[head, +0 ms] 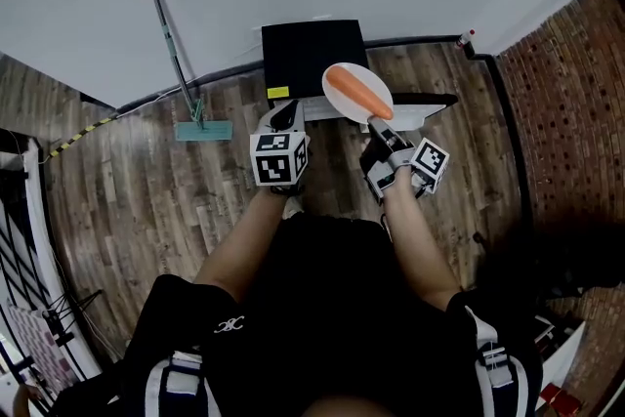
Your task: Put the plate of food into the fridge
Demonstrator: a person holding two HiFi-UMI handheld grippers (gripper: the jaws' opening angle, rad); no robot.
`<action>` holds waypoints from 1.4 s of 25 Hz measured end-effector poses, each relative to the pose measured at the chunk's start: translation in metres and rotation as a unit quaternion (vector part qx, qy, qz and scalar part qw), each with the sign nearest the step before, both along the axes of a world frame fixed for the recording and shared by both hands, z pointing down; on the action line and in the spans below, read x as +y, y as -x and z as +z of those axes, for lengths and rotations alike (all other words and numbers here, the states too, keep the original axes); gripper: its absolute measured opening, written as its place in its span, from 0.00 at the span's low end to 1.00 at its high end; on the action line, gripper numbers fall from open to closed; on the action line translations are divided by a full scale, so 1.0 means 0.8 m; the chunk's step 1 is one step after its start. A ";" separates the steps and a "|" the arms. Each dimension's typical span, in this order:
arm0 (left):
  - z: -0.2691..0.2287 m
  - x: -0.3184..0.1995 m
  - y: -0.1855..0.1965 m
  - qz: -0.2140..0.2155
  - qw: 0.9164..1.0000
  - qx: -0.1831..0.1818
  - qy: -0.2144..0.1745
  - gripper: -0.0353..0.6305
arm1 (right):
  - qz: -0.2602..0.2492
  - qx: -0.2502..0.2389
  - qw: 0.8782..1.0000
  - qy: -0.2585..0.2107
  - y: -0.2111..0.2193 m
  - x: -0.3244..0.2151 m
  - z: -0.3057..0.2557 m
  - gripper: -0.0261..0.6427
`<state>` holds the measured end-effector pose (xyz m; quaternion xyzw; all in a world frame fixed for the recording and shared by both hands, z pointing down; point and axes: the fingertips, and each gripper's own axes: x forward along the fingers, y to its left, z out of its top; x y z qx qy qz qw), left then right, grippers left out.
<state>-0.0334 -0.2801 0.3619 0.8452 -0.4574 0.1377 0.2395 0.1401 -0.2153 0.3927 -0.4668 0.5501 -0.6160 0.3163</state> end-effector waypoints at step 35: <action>0.326 -0.004 -0.022 -0.115 0.984 -0.041 0.126 0.05 | -0.172 -0.013 0.980 0.094 -0.035 -0.008 0.333 0.08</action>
